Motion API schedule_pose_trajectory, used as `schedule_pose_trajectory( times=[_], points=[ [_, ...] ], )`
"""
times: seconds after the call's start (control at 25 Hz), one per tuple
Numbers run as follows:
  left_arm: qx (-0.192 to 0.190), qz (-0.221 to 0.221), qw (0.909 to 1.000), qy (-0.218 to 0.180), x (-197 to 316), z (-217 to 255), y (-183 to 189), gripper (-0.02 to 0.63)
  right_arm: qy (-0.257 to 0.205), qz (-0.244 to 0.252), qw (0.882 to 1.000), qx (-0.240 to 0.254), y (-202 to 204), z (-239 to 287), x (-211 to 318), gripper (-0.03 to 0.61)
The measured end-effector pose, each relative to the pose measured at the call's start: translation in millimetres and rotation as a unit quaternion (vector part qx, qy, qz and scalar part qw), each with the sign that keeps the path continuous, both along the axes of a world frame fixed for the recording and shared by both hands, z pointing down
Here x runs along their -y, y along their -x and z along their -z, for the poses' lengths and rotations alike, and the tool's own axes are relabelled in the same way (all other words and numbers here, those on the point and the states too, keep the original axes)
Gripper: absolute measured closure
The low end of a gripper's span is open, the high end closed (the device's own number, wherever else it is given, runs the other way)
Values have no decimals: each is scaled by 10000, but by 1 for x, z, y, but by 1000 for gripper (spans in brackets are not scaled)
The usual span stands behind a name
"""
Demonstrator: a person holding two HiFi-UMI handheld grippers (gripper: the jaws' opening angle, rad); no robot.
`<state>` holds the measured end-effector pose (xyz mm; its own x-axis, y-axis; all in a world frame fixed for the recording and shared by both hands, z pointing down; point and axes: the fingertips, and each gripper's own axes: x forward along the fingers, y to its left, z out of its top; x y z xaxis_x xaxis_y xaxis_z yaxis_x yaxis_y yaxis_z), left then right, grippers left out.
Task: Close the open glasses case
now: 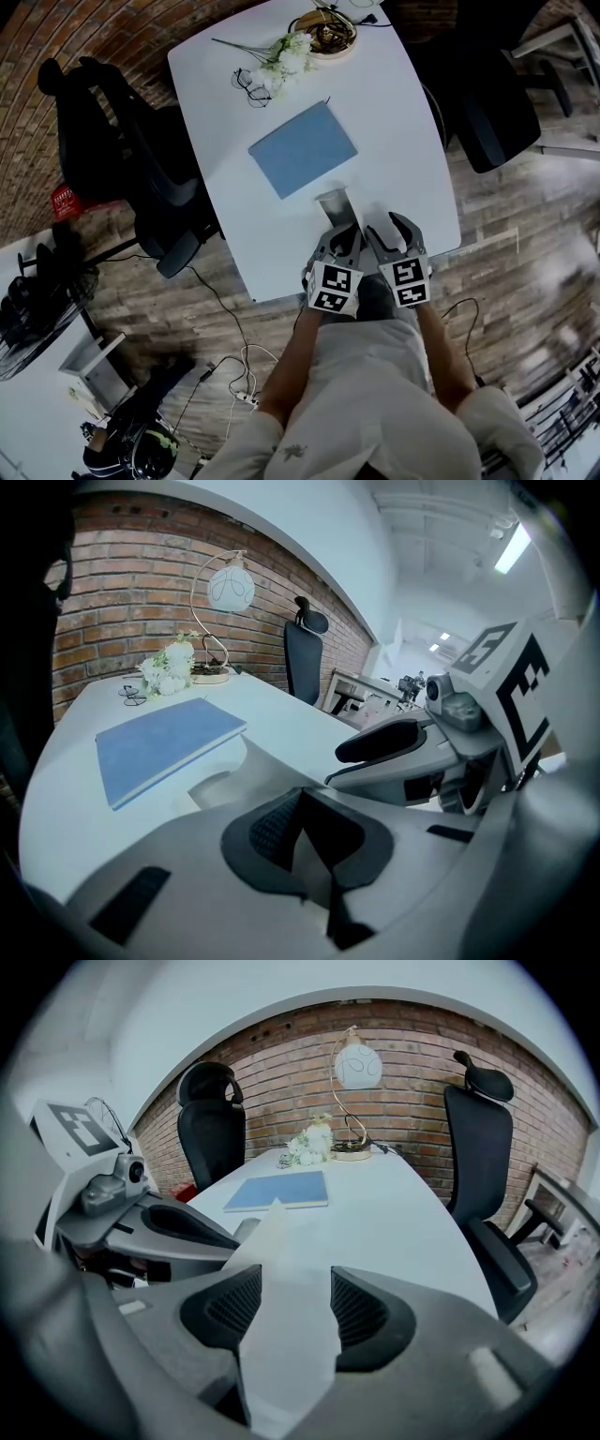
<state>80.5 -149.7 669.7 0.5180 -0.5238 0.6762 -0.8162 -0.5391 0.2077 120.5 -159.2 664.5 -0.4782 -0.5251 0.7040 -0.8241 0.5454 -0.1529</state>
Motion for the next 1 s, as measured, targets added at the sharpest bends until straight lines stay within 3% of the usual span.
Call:
schedule_pose_trajectory(
  times=[1.0],
  points=[
    [6, 88, 10000, 34, -13, -4, 16, 611, -46, 37, 9999, 119, 15, 6, -9, 347]
  ],
)
